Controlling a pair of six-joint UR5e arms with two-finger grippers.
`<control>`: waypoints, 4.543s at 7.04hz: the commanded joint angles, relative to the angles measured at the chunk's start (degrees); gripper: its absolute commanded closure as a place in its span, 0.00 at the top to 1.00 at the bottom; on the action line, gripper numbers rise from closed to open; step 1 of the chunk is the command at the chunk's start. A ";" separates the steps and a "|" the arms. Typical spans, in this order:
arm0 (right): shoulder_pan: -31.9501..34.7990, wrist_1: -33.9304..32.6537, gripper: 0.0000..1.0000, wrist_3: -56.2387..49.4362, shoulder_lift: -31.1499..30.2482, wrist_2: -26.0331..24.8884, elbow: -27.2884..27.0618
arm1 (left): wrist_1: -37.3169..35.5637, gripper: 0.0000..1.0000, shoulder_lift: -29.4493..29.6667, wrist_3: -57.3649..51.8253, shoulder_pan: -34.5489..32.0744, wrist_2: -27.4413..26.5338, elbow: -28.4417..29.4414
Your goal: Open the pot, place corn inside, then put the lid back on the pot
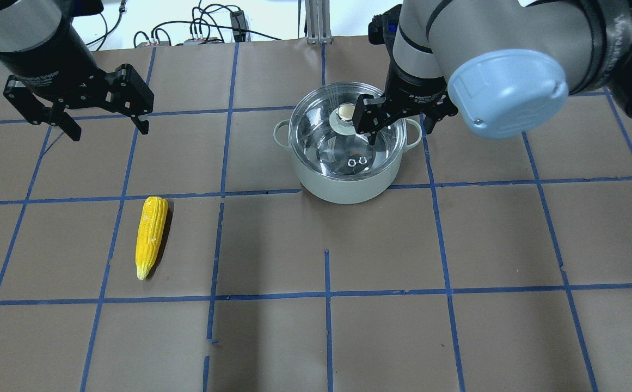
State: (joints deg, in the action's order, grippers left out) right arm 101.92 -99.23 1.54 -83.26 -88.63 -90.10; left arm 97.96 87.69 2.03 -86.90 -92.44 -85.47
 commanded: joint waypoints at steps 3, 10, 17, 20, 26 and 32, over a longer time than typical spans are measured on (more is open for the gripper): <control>0.38 2.64 0.98 0.13 9.94 0.22 12.37 | -0.14 1.00 0.20 -0.45 0.24 0.33 -0.14; 2.66 0.54 0.92 1.54 22.96 0.04 21.01 | -0.14 1.00 0.28 -0.53 0.32 0.68 -0.23; 4.07 0.80 0.89 2.33 23.50 0.04 19.35 | -0.23 1.00 0.28 -0.53 0.50 0.51 -0.23; 4.07 0.80 0.53 1.72 24.11 -0.75 20.22 | -0.23 1.00 0.28 -0.53 0.50 0.51 -0.23; 3.37 8.92 0.12 1.63 21.05 -0.84 26.78 | 0.21 1.00 -0.07 -0.53 0.50 0.16 -0.23; -5.14 32.93 0.13 -2.84 2.60 -2.51 34.02 | -16.41 1.00 3.43 -7.89 6.20 0.51 -18.37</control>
State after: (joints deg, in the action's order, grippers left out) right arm 99.18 -70.81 0.25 -77.13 -91.43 -56.03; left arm 89.80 89.17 -2.77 -82.72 -91.95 -98.22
